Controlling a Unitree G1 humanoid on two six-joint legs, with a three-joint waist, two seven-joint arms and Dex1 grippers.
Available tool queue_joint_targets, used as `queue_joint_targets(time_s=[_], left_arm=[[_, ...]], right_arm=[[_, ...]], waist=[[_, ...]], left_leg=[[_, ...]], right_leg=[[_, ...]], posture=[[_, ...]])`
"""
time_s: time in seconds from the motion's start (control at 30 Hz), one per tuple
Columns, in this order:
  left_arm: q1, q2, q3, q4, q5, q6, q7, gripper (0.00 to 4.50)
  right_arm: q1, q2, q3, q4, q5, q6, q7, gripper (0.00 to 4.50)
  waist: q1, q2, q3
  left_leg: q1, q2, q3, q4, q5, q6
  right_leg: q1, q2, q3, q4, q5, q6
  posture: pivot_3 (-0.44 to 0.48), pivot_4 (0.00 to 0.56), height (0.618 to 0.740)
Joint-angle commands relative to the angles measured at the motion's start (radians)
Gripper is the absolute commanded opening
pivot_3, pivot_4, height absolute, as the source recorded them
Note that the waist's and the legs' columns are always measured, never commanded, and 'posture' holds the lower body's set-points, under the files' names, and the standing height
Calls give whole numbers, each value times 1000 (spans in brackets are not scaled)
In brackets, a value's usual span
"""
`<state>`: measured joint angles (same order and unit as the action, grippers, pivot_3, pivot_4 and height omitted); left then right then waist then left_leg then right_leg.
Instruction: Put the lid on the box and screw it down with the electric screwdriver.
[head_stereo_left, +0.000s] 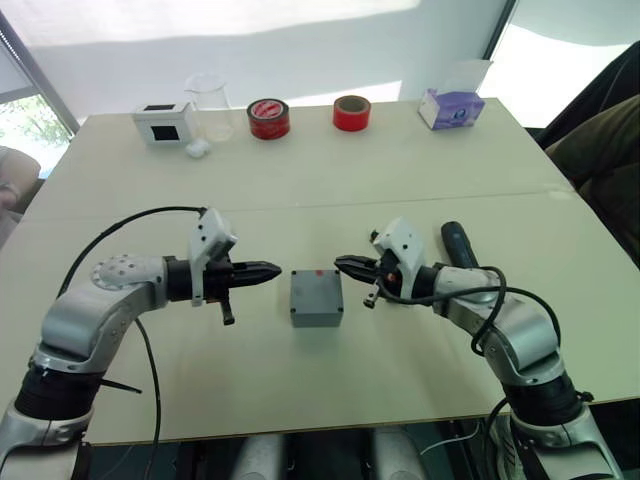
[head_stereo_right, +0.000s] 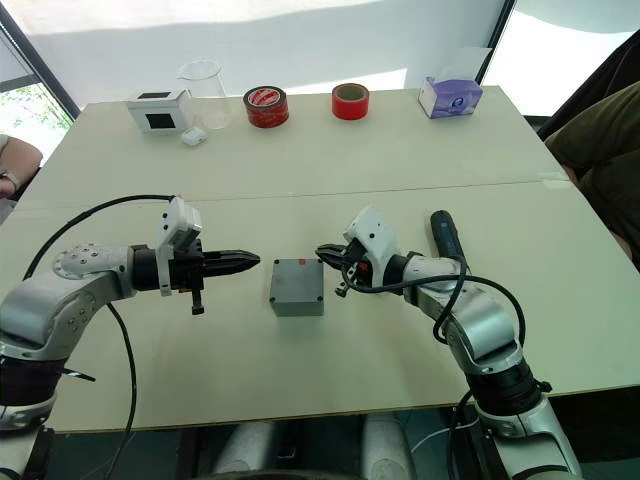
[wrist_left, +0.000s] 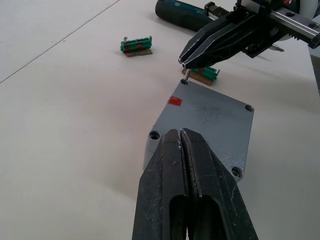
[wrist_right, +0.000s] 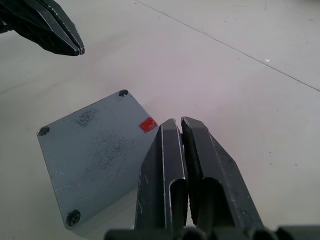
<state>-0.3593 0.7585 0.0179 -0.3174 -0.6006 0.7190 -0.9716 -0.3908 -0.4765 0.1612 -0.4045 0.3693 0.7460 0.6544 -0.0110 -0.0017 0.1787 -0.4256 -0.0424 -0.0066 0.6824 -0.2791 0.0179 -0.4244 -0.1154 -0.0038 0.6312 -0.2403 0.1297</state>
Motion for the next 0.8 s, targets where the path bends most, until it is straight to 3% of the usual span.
queue_joint_targets(time_s=[0.03,0.8], left_arm=[[-8,4,15,-32,-11,-6,1,0],[-8,-9,12,-26,-7,-16,7,0]], right_arm=[[9,6,5,-23,-7,-34,-5,36],[4,14,35,36,-47,-75,0,36]], waist=[[0,0,0],[0,0,0]], left_leg=[[0,0,0,0,0,0],[0,0,0,0,0,0]], right_leg=[[0,0,0,0,0,0],[0,0,0,0,0,0]], posture=[[0,150,740],[0,150,740]])
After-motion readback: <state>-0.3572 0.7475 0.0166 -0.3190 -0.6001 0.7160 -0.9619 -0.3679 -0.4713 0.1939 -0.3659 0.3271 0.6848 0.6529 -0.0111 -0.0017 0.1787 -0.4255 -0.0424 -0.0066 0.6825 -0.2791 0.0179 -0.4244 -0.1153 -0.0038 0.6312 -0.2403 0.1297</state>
